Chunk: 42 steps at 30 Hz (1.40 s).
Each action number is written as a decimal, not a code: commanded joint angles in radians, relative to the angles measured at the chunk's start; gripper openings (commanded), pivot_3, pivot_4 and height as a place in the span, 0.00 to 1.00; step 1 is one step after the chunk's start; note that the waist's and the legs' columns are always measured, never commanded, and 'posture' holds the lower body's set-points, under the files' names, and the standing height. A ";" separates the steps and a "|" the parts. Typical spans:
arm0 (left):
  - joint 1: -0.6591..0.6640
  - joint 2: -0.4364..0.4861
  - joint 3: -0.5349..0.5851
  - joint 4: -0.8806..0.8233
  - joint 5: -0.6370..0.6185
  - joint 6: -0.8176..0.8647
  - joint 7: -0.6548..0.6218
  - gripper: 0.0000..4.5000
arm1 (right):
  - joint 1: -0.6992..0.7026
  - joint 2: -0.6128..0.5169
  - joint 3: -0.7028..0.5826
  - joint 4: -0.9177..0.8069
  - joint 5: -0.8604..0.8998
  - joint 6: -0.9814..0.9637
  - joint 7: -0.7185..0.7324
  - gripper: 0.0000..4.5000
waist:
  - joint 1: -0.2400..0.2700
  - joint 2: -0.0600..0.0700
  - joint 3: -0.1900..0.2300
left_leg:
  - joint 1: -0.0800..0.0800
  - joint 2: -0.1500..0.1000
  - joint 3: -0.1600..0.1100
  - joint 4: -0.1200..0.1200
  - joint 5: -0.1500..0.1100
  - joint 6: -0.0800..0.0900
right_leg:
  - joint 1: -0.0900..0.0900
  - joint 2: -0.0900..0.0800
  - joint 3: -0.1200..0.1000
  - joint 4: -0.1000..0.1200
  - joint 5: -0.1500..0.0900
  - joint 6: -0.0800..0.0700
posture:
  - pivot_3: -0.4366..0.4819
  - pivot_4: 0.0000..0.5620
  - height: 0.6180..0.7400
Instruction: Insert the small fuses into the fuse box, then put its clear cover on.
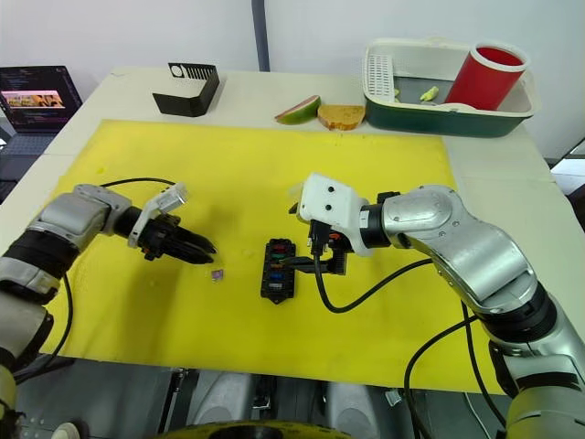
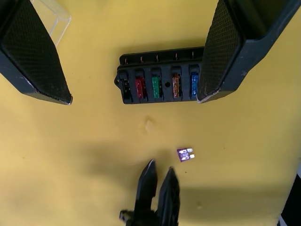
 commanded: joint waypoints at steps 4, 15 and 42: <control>0.124 0.082 0.221 -0.209 -0.128 0.239 0.025 0.42 | -0.009 -0.004 -0.020 -0.021 0.002 -0.021 0.009 1.00 | -0.005 -0.001 0.000 | 0.000 0.000 0.000 0.000 0.000 0.000 | 0.000 0.000 0.000 0.000 0.000 0.000 | 0.48 0.27 1.00; 0.582 -0.080 0.833 -0.690 -0.498 0.707 0.604 0.42 | -0.044 0.015 -0.080 -0.016 0.072 0.009 0.007 1.00 | -0.021 -0.001 0.001 | 0.000 0.001 -0.001 0.000 0.000 0.000 | 0.000 -0.003 0.000 0.000 0.000 0.000 | 0.48 0.27 1.00; 1.111 -0.456 0.914 -1.038 -0.518 0.385 1.058 0.42 | -0.068 -0.005 -0.025 0.026 0.033 -0.042 0.089 1.00 | -0.021 0.000 0.000 | 0.002 0.000 0.000 -0.003 0.000 -0.002 | 0.001 -0.005 0.001 -0.001 -0.002 -0.005 | 0.48 0.27 1.00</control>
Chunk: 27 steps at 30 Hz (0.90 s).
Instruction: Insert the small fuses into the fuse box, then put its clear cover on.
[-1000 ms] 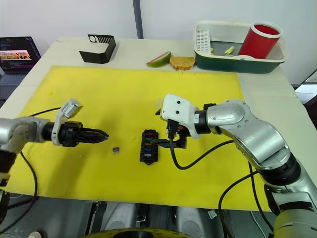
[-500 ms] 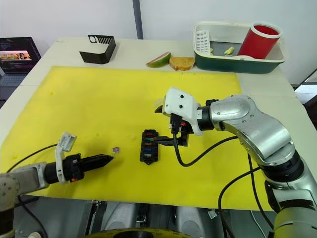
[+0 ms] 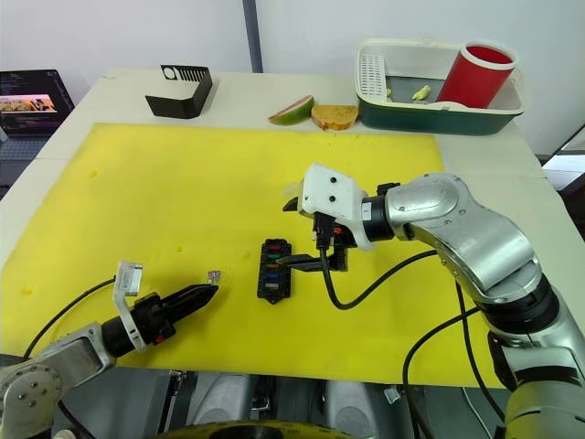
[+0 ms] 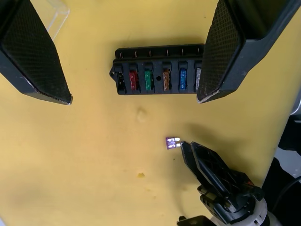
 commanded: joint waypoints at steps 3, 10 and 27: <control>0.017 0.006 0.009 0.030 -0.005 -0.032 0.027 0.42 | -0.027 -0.009 -0.001 -0.015 -0.011 -0.022 0.011 1.00 | 0.000 0.000 0.000 | 0.000 0.000 0.000 0.000 0.000 0.000 | 0.000 0.000 0.000 0.000 0.000 0.000 | 0.48 0.27 1.00; 0.021 0.029 0.017 0.048 -0.037 -0.033 0.042 0.42 | -0.028 -0.007 0.000 -0.016 -0.016 -0.026 0.011 1.00 | -0.001 0.000 0.000 | 0.000 0.000 0.000 0.000 0.000 0.000 | 0.000 0.000 0.000 0.000 0.000 0.000 | 0.48 0.27 1.00; -0.009 0.032 0.025 0.100 -0.040 -0.047 0.094 0.42 | -0.026 -0.001 0.004 -0.022 -0.022 -0.029 0.007 1.00 | -0.002 0.001 0.000 | 0.001 0.000 0.000 -0.002 0.000 -0.001 | 0.000 0.000 0.000 0.000 0.000 0.000 | 0.48 0.27 1.00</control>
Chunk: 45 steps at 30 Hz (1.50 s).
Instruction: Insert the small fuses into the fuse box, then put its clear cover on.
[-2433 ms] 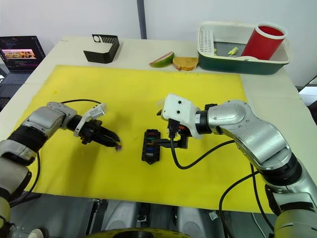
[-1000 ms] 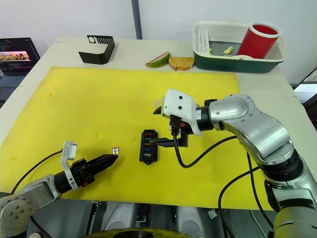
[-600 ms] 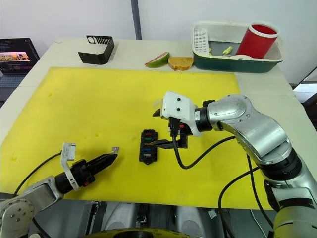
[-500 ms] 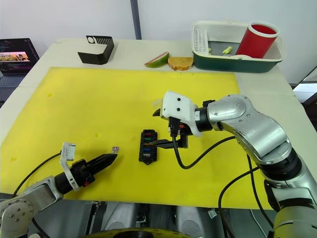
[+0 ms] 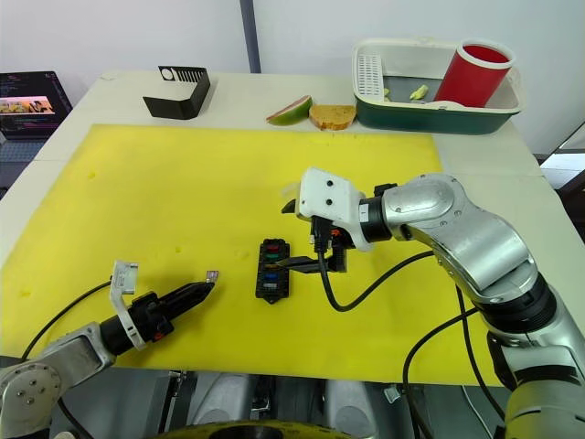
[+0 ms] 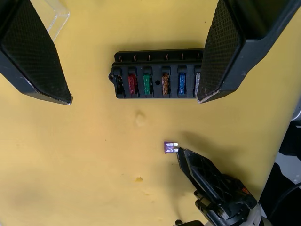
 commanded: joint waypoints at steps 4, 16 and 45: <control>-0.040 -0.020 0.041 0.077 0.012 -0.025 0.114 0.42 | -0.024 0.002 -0.010 -0.020 -0.003 -0.010 -0.003 1.00 | 0.002 0.000 0.000 | 0.000 0.000 0.000 0.000 0.000 0.000 | 0.000 0.000 0.000 0.000 0.000 0.000 | 0.48 0.27 1.00; -0.048 -0.001 -0.015 0.081 -0.050 0.023 0.107 0.42 | -0.019 -0.004 -0.007 -0.024 -0.011 -0.009 -0.003 1.00 | 0.003 0.002 -0.001 | 0.000 0.000 0.000 0.000 0.000 -0.001 | 0.000 0.000 0.000 0.000 0.000 -0.001 | 0.48 0.27 1.00; -0.013 0.048 -0.048 0.098 -0.014 -0.016 0.070 0.14 | -0.020 0.000 -0.005 -0.017 -0.022 -0.015 -0.003 1.00 | 0.001 0.002 -0.001 | 0.002 0.000 0.000 -0.006 0.001 -0.003 | -0.001 0.000 0.000 -0.002 0.000 -0.001 | 0.48 0.27 1.00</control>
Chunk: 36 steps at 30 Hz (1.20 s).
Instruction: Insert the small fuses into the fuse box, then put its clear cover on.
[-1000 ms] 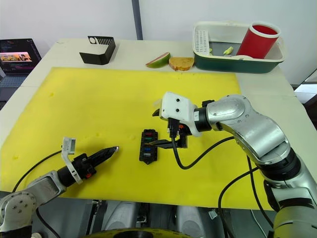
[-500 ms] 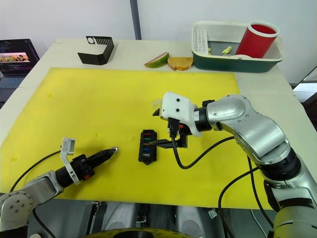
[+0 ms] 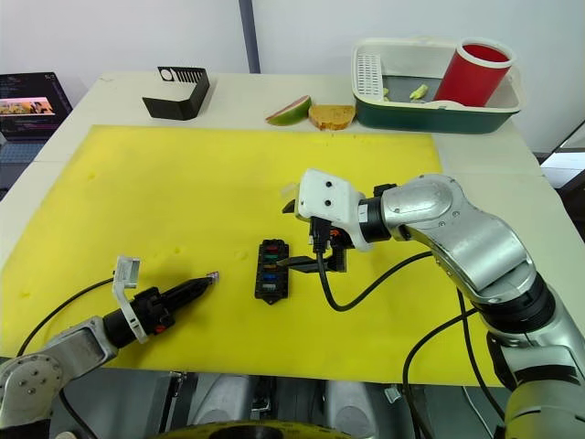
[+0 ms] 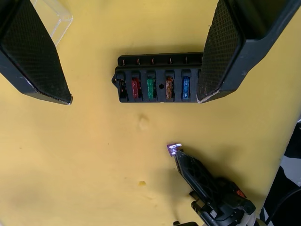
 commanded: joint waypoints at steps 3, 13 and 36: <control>0.010 0.012 -0.017 0.033 0.045 -0.002 0.013 0.14 | -0.019 -0.002 -0.016 -0.020 -0.003 -0.014 -0.002 1.00 | 0.001 0.000 0.000 | 0.000 0.000 0.000 0.000 0.000 0.000 | 0.000 0.000 0.000 0.000 0.000 0.000 | 0.48 0.27 1.00; -0.012 0.042 -0.021 0.055 0.049 -0.001 -0.018 0.00 | -0.020 0.002 -0.014 -0.020 -0.004 -0.012 -0.007 1.00 | 0.001 0.001 0.000 | 0.001 0.000 0.000 -0.002 0.001 -0.001 | 0.000 0.000 0.000 0.000 0.000 0.000 | 0.48 0.27 1.00; -0.577 0.383 -0.088 0.071 -0.142 0.147 -0.471 0.00 | -0.120 0.140 -0.309 0.178 0.423 0.441 -0.111 1.00 | 0.000 -0.002 0.001 | -0.003 -0.001 0.001 -0.004 0.002 -0.002 | -0.005 -0.001 -0.001 -0.001 0.001 0.000 | 0.48 0.27 1.00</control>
